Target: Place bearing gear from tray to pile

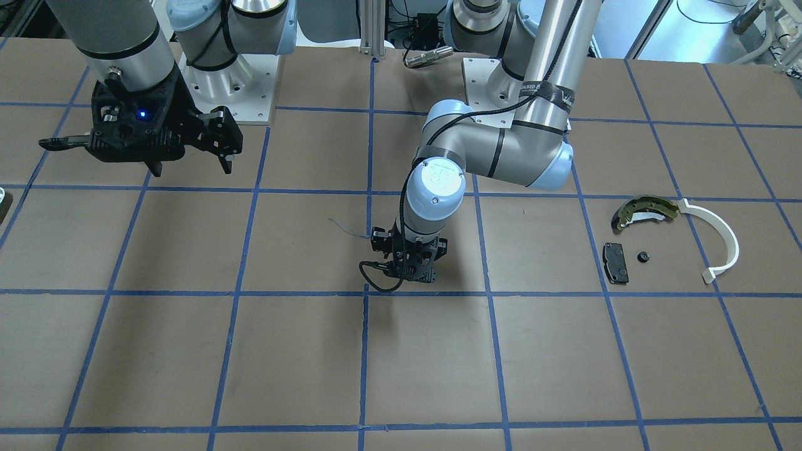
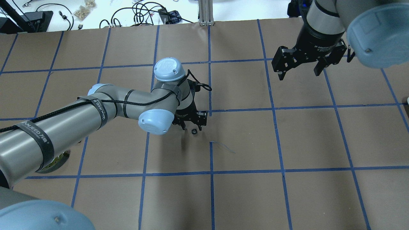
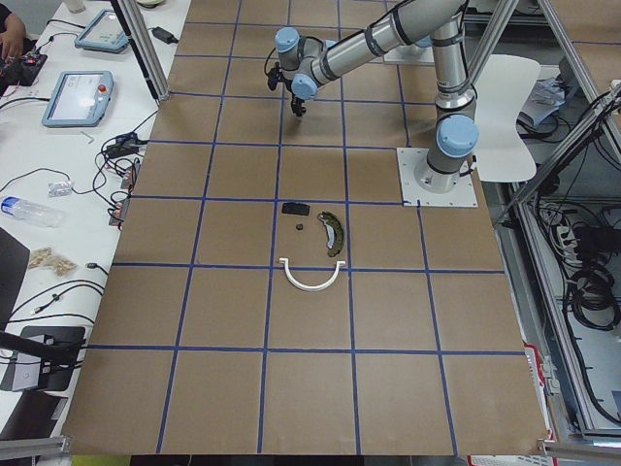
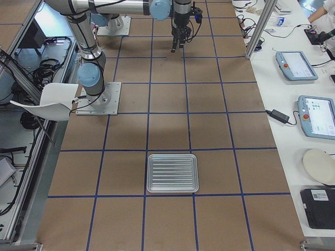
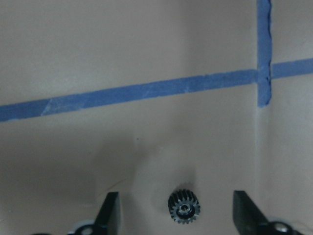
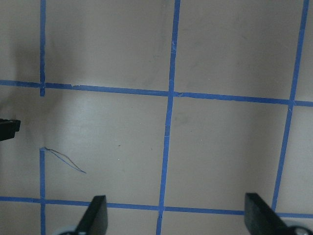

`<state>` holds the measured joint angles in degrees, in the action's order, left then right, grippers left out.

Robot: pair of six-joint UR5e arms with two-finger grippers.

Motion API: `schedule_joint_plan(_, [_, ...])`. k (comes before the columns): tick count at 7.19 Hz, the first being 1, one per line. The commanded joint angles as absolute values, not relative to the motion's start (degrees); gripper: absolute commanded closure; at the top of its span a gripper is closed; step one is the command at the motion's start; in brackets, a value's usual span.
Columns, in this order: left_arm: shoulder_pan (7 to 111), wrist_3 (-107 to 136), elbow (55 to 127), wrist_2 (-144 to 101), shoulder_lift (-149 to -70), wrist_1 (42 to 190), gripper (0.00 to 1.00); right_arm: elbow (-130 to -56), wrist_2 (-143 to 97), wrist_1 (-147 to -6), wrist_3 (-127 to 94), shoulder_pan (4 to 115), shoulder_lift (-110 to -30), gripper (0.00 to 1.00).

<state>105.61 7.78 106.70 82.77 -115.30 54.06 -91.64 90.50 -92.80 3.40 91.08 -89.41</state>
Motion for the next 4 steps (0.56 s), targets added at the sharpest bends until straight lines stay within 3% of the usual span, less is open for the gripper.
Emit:
schedule_joint_plan(1, [105.6,7.8,106.6,82.8,-115.8,54.1,0.33,-91.7,90.4,-93.4,1.4,90.8,-89.6,0.0])
schedule_joint_plan(2, [105.6,7.7,106.6,82.9,-116.2,54.0,0.45,-91.7,90.4,-93.7,1.2,90.9,-90.1,0.0])
schedule_joint_plan(3, [105.6,7.9,106.6,82.9,-116.2,54.1,0.76,-91.8,90.4,-94.8,1.1,90.9,-90.2,0.0])
schedule_joint_plan(4, [105.6,7.9,106.6,82.8,-116.2,54.0,1.0,-91.8,90.4,-95.7,1.4,91.0,-90.1,0.0])
